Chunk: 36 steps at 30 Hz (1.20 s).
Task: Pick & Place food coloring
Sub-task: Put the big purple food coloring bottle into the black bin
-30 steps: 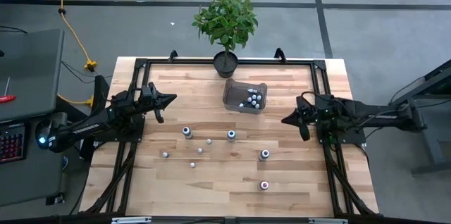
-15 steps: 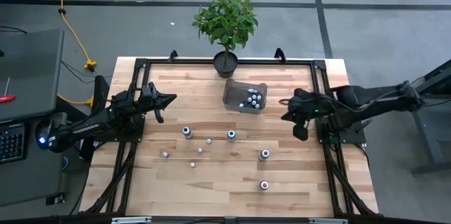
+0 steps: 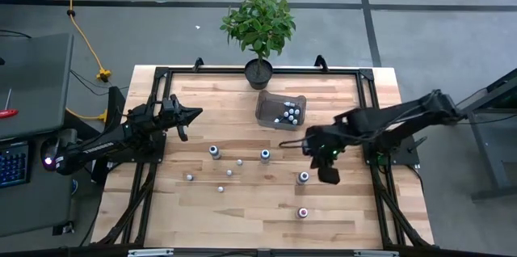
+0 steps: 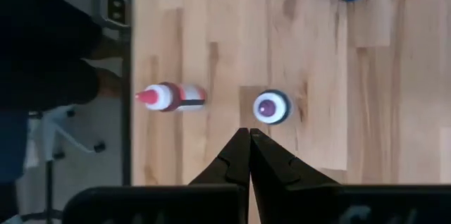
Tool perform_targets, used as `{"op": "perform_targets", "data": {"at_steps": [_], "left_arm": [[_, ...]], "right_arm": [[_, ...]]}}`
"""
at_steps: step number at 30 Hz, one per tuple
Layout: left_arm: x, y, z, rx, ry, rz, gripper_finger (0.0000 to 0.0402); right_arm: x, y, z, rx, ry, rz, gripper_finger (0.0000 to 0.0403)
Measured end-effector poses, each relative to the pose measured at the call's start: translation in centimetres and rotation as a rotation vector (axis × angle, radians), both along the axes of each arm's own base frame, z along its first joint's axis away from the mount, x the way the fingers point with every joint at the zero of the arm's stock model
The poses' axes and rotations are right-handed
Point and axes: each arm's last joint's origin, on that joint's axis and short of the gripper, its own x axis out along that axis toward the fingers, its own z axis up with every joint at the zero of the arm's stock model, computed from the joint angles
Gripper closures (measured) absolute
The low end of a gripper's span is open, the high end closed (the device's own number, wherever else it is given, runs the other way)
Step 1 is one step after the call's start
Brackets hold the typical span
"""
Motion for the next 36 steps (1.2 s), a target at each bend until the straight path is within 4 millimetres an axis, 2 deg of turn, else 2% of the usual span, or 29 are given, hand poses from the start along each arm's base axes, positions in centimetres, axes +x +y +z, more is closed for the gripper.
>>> {"op": "perform_targets", "data": {"at_steps": [3,7,16,21,25,36], "left_arm": [[0.0,0.0,0.0,0.0,0.0,0.0,0.0401],[0.0,0.0,0.0,0.0,0.0,0.0,0.0401],[0.0,0.0,0.0,0.0,0.0,0.0,0.0401],[0.0,0.0,0.0,0.0,0.0,0.0,0.0401],[0.0,0.0,0.0,0.0,0.0,0.0,0.0401],[0.0,0.0,0.0,0.0,0.0,0.0,0.0401]], "right_arm": [[0.7,0.9,-1.0,-0.033,0.024,0.026,0.0397],[1.5,2.0,-1.9,-0.077,0.02,0.023,0.0369],[1.9,3.4,-3.0,-0.169,0.032,0.009,0.0255],[1.9,4.1,-3.3,-0.192,0.042,-0.004,0.0209],[2.4,4.3,-4.2,-0.207,0.072,-0.004,0.0195],[3.3,4.4,-6.9,-0.214,0.181,-0.069,0.0191]]}}
